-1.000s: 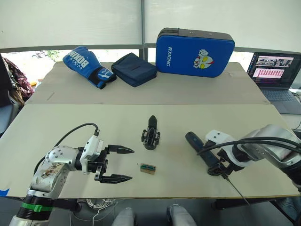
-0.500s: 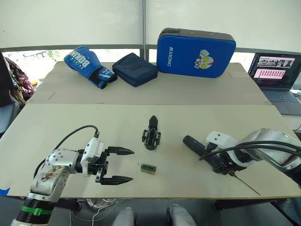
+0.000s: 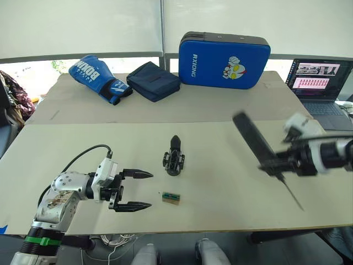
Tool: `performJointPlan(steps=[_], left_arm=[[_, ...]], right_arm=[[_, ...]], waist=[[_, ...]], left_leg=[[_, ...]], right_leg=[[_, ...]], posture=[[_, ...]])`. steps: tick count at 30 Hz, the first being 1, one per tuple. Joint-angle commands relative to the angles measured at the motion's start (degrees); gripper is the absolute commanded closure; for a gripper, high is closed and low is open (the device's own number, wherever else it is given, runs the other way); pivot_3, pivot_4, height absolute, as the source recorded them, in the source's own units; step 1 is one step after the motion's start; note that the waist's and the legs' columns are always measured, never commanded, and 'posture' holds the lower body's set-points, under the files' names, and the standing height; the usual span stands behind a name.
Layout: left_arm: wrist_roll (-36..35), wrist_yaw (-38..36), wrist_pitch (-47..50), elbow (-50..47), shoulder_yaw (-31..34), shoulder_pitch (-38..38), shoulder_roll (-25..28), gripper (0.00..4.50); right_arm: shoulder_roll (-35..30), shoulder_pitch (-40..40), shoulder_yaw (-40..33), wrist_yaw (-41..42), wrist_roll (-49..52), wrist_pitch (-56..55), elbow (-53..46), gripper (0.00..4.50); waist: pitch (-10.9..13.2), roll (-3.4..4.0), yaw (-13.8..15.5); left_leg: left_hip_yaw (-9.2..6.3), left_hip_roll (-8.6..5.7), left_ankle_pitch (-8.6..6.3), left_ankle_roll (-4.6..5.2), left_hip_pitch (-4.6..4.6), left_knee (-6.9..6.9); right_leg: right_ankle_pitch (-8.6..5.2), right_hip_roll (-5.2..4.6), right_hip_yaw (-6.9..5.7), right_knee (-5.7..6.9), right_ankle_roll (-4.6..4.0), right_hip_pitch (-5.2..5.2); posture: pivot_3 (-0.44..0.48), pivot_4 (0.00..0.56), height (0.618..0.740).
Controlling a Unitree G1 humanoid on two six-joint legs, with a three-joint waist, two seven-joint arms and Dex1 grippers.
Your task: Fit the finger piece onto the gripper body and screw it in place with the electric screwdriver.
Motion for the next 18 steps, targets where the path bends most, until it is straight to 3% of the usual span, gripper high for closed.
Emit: performJointPlan(steps=[1, 4, 9, 13, 18], left_arm=[[1.59, -1.17, -4.64, 2.86, 0.57, -1.40, -0.28, 0.00], [2.76, -2.62, -8.23, 5.95, -0.03, -2.20, -1.02, 0.00], [5.65, -3.28, -12.80, 9.22, -2.08, -1.52, -2.75, 0.00], [8.40, -1.78, -15.71, 12.36, -3.29, -1.53, -4.61, 0.00], [11.29, 1.53, -17.28, 12.80, -5.10, -2.10, -7.11, 0.00]], right_arm=[[7.19, -3.99, -12.56, -1.08, 11.16, -3.82, -3.85, 2.56], [15.54, -3.19, -14.51, -5.26, 14.40, -10.02, -9.15, 2.56], [30.23, 6.08, -8.72, -6.20, 10.16, -27.64, -21.55, 2.56], [35.63, 11.38, 0.91, -2.01, 4.89, -36.81, -23.05, 2.56], [39.16, 14.33, 10.75, 3.61, -6.03, -50.57, -17.38, 2.56]], waist=[[0.00, 0.00, 0.05], [-0.01, -0.05, 0.57], [-0.07, -0.17, 1.26], [-0.07, -0.17, 1.06], [-0.07, -0.17, 0.87]], left_leg=[[-0.03, 0.00, 0.00, 0.00, -0.01, -0.01], [-0.05, -0.04, -0.01, 0.00, -0.05, 0.07], [-0.06, -0.13, 0.00, 0.00, -0.11, 0.14], [-0.06, -0.16, 0.00, 0.00, -0.10, 0.19], [-0.07, -0.13, 0.00, 0.00, 0.07, 0.17]], right_leg=[[0.00, 0.01, -0.01, 0.02, -0.01, 0.00], [0.02, -0.06, -0.03, 0.00, -0.02, 0.05], [0.07, -0.20, -0.05, 0.01, 0.07, 0.03], [0.09, -0.24, -0.04, 0.09, 0.05, 0.00], [0.09, -0.16, -0.04, 0.11, 0.03, 0.09]], posture=[[0.000, 0.150, 0.740], [0.000, 0.150, 0.740], [0.000, 0.150, 0.740], [0.000, 0.150, 0.740], [0.000, 0.150, 0.740]])
